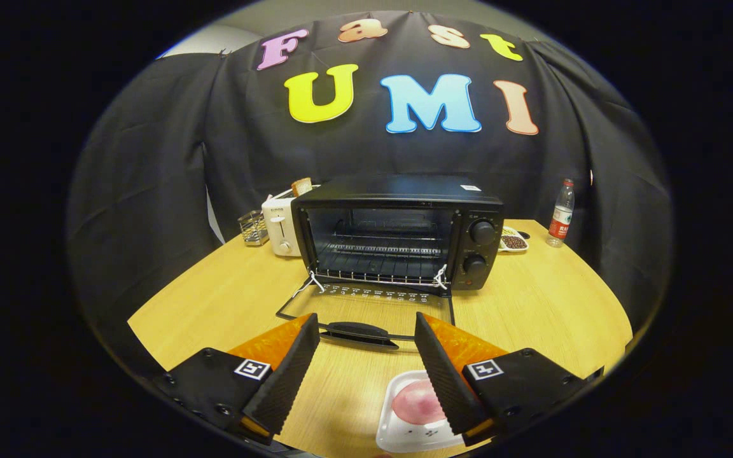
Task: Open the toaster oven, put the food inside, and close the toaster oven door.
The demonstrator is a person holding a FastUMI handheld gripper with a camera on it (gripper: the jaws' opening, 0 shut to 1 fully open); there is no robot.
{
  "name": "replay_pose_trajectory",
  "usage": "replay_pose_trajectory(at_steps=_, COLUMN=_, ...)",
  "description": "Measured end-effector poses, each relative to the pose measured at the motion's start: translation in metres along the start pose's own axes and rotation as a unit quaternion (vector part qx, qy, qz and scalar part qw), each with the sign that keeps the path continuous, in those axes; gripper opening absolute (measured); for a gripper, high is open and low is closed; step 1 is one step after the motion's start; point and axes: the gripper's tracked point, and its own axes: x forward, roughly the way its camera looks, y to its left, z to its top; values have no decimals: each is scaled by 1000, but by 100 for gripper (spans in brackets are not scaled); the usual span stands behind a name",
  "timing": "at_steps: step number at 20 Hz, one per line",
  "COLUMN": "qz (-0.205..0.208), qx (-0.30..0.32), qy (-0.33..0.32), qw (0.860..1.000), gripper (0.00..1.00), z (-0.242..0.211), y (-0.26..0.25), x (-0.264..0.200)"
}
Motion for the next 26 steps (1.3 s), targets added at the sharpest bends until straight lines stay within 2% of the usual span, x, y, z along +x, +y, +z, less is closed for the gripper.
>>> replay_pose_trajectory(at_steps=6, qz=9, qx=38, qy=27, qw=999, gripper=97, z=7, y=-65, x=-21)
replay_pose_trajectory(at_steps=12, qz=65, qx=77, qy=111, qw=989, gripper=96, z=-6, y=-110, x=-28)
replay_pose_trajectory(at_steps=15, qz=94, qx=88, qy=189, qw=973, gripper=98, z=-35, y=-119, x=-26)
replay_pose_trajectory(at_steps=18, qz=115, qx=74, qy=237, qw=962, gripper=98, z=-57, y=-126, x=-25)
replay_pose_trajectory(at_steps=21, qz=143, qx=87, qy=299, qw=940, gripper=98, z=-85, y=-120, x=-27)
replay_pose_trajectory(at_steps=26, qz=141, qx=94, qy=376, qw=911, gripper=99, z=-115, y=-127, x=-28)
